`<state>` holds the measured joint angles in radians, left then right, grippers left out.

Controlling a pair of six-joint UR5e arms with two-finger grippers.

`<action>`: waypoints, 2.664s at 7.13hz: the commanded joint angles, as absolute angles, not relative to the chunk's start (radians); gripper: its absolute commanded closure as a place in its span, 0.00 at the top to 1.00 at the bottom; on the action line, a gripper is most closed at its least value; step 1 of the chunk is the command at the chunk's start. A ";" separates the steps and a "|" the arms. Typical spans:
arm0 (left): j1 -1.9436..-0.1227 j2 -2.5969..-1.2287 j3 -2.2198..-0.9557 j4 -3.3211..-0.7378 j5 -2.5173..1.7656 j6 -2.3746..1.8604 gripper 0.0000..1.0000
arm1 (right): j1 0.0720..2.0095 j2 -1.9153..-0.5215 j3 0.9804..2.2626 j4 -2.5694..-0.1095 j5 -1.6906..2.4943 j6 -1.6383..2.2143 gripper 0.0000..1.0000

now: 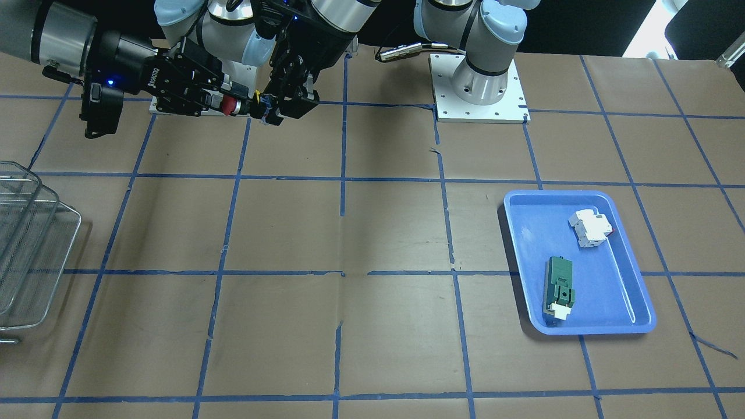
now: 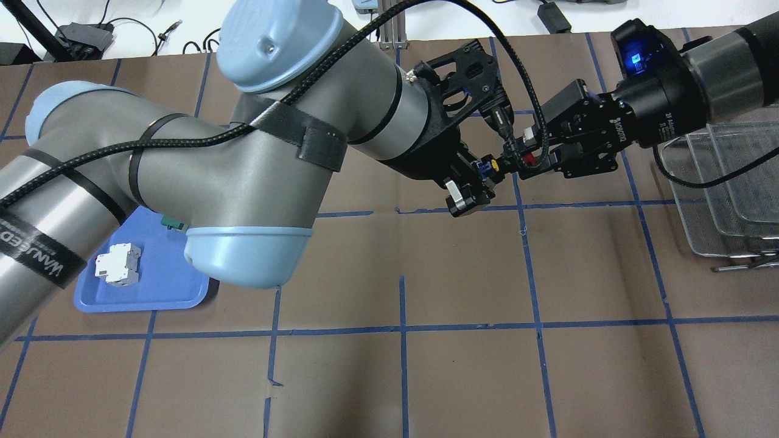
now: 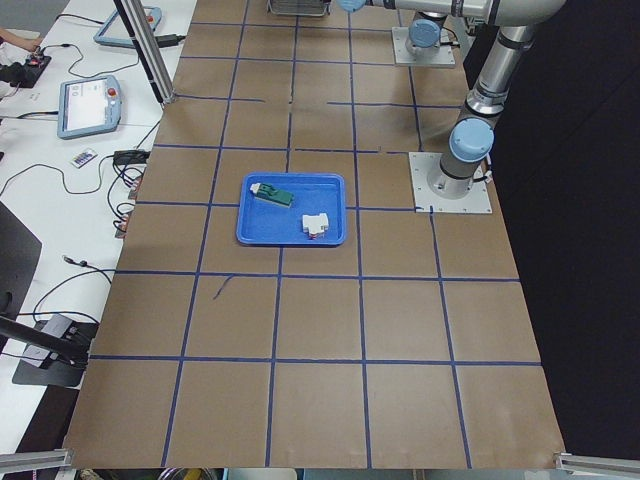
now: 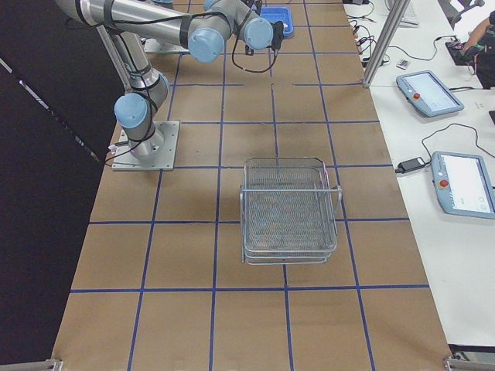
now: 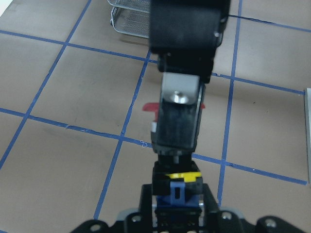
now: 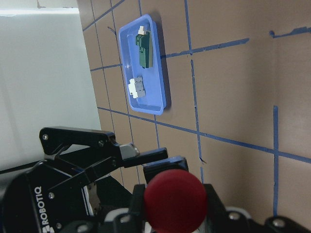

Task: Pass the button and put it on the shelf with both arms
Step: 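Open and withdraw the left gripper while the right gripper carries the button away, then lower the red push button into the wire mesh basket with the right gripper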

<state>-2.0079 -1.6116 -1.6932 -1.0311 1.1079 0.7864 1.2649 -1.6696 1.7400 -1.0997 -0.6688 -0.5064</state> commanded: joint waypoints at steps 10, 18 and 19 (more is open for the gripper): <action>-1.523 -1.539 -1.672 -1.405 1.546 0.471 1.00 | 1.085 -1.649 1.635 -1.630 -1.555 -0.860 0.29; -1.557 -1.554 -1.591 -1.557 1.536 0.011 1.00 | 0.854 -1.402 1.641 -1.896 -1.534 -1.081 0.56; -1.562 -1.548 -1.585 -1.601 1.542 0.002 1.00 | 0.854 -1.405 1.641 -1.894 -1.534 -1.081 0.62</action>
<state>-1.5537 -1.5520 -1.5926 -1.5639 1.5406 0.0281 0.8552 -1.4048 1.6413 -1.8947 -1.5354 -1.0814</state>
